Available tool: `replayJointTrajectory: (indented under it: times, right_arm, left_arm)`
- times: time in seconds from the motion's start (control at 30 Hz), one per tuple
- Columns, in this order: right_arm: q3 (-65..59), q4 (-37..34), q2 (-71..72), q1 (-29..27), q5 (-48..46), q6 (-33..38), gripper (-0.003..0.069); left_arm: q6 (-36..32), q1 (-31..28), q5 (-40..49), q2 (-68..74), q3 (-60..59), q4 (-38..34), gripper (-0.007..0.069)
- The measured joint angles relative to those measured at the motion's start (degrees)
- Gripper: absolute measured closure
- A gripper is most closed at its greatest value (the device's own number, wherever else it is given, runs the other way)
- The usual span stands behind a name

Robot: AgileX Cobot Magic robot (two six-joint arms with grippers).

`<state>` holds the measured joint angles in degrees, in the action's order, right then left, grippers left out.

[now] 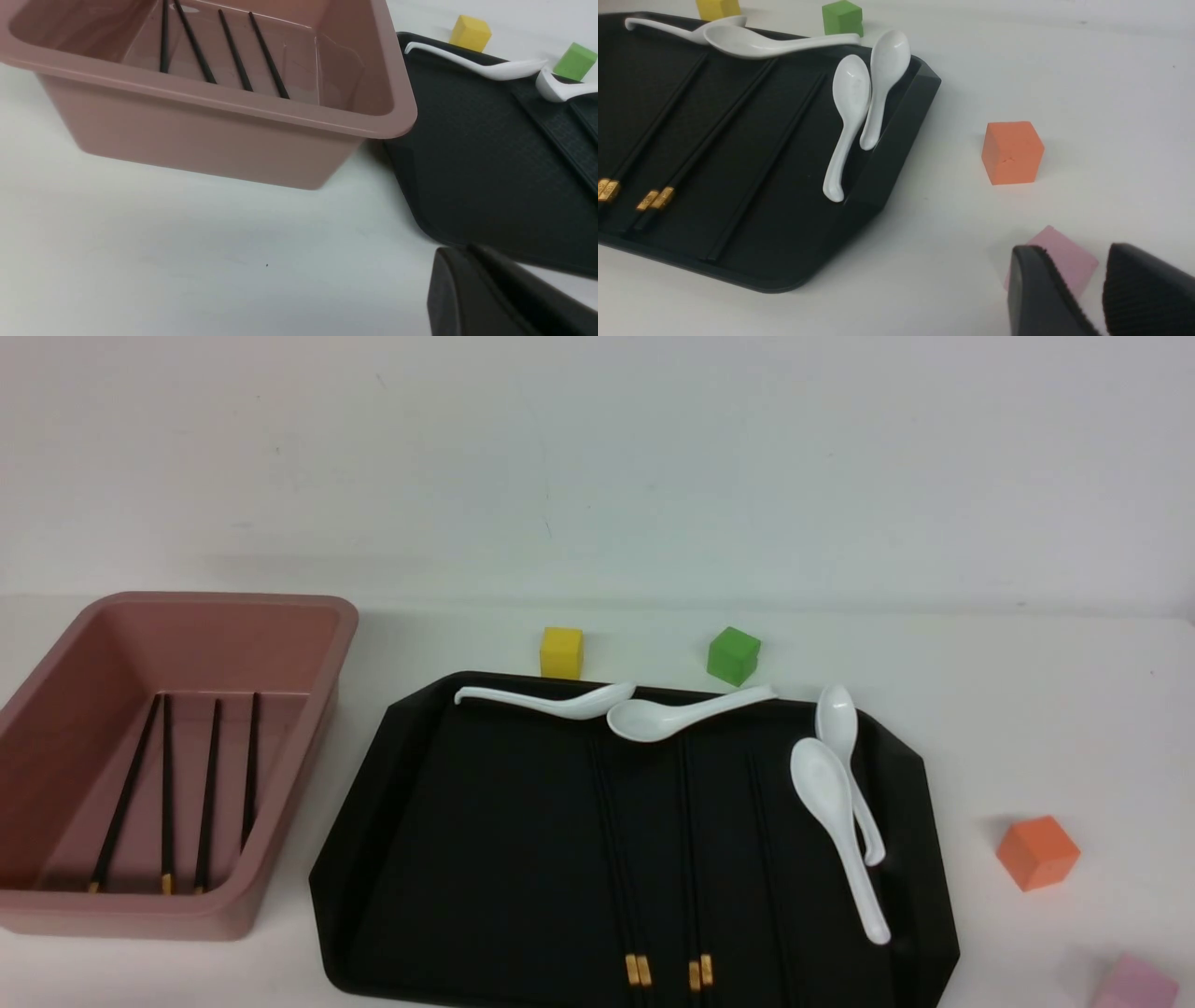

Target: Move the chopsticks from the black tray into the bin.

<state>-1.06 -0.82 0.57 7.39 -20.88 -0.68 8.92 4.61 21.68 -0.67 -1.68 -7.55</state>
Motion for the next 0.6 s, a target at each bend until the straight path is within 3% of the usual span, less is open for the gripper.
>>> replayJointTrajectory:
  times: [0.6]
  right_arm:
    - [0.0, 0.0, 0.0, 0.0, 0.0, 0.0, 0.0419]
  left_arm:
    - [0.0, 0.0, 0.0, 0.0, 0.0, 0.0, 0.058]
